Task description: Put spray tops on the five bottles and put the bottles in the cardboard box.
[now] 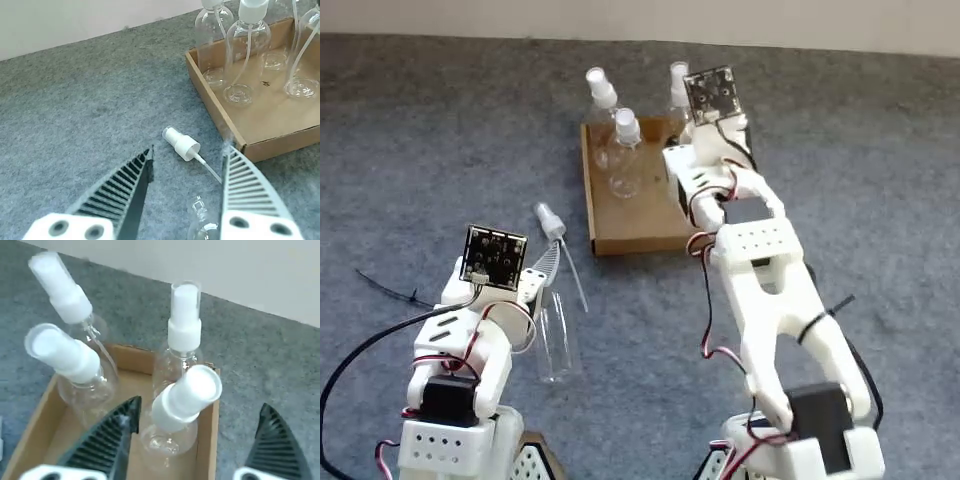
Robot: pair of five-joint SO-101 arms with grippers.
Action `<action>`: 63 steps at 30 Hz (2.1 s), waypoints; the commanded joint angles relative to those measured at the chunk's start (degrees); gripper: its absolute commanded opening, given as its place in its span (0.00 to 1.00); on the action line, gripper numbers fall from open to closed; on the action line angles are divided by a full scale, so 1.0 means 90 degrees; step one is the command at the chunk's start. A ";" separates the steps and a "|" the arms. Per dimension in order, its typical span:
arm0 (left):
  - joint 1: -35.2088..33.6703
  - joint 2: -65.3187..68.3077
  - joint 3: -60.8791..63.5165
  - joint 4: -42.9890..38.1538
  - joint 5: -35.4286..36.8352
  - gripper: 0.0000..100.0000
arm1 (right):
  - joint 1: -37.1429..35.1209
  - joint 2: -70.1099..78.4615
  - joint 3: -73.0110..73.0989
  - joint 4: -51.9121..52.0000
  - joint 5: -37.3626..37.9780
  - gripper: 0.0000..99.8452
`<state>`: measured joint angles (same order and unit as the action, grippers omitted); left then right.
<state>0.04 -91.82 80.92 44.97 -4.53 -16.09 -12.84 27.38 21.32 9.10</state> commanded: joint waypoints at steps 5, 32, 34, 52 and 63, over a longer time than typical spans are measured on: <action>0.0063 -0.0005 0.0093 -0.0361 -0.0029 0.20 | -0.0015 -0.1314 -0.0405 0.1031 0.0059 0.29; -0.5221 0.8493 -0.9490 0.2950 -0.1309 0.20 | -0.5035 -0.0708 -0.0357 0.3521 -0.1055 0.29; -0.5553 0.9050 -0.9871 0.2950 -0.1309 0.20 | -0.5328 -0.0308 -0.0357 0.3189 -0.1055 0.29; -0.5973 1.0418 -1.0486 0.2305 -0.1299 0.20 | -0.5211 0.1705 -0.0347 0.2593 -0.2393 0.25; -0.5915 1.0437 -1.0466 0.2315 -0.1299 0.20 | -0.5045 0.1324 -0.0386 0.3140 -0.1348 0.03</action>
<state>-54.20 2.77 -10.95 66.86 -15.96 -63.38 4.92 27.30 46.37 -10.07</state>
